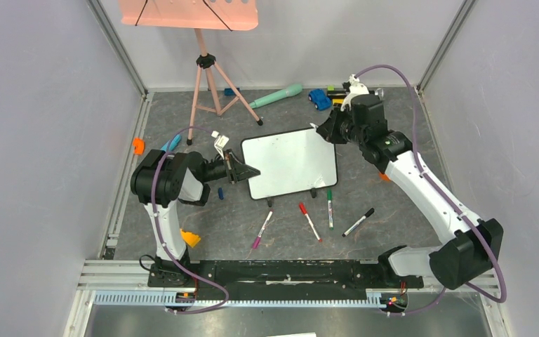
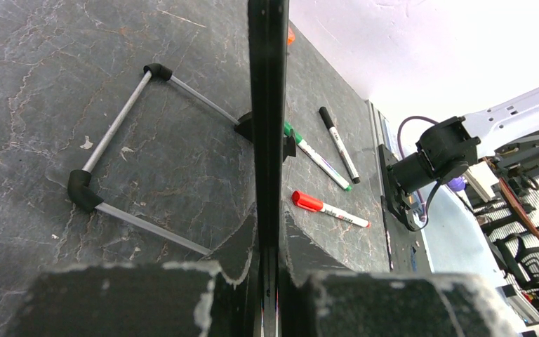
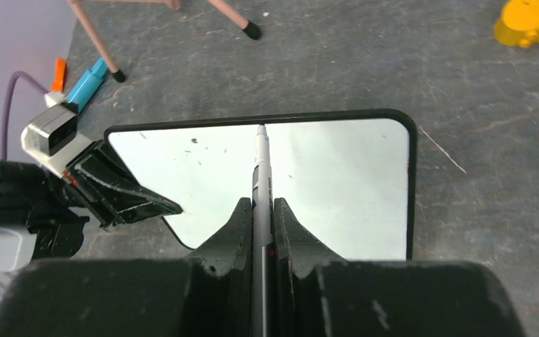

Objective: Write a sentence on the whiteboard
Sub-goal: Pick up the sentence from the whiteboard.

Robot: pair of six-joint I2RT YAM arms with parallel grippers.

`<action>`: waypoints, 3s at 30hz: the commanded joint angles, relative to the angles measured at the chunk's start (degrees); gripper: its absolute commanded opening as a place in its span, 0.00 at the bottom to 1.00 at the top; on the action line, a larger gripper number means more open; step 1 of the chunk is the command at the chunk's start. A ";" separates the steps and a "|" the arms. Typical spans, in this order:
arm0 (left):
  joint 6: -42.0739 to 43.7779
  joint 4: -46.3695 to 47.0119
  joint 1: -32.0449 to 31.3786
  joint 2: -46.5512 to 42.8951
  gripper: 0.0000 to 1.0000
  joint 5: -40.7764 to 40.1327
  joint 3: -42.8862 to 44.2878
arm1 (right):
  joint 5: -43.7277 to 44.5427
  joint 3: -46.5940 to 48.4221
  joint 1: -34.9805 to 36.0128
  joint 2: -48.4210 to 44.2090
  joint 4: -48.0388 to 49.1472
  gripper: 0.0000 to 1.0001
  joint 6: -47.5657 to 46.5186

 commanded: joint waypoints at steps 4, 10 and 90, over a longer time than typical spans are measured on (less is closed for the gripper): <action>4.24 2.05 1.41 1.63 0.08 1.57 0.16 | 6.40 -1.27 0.16 -6.77 1.13 0.00 7.22; 5.71 2.05 1.41 -0.26 0.06 -0.14 -1.84 | 2.61 -4.58 0.14 -8.74 5.32 0.00 7.23; 5.99 2.05 0.80 -0.26 0.02 -4.47 -3.24 | 0.72 3.05 19.52 9.10 13.98 0.00 -12.31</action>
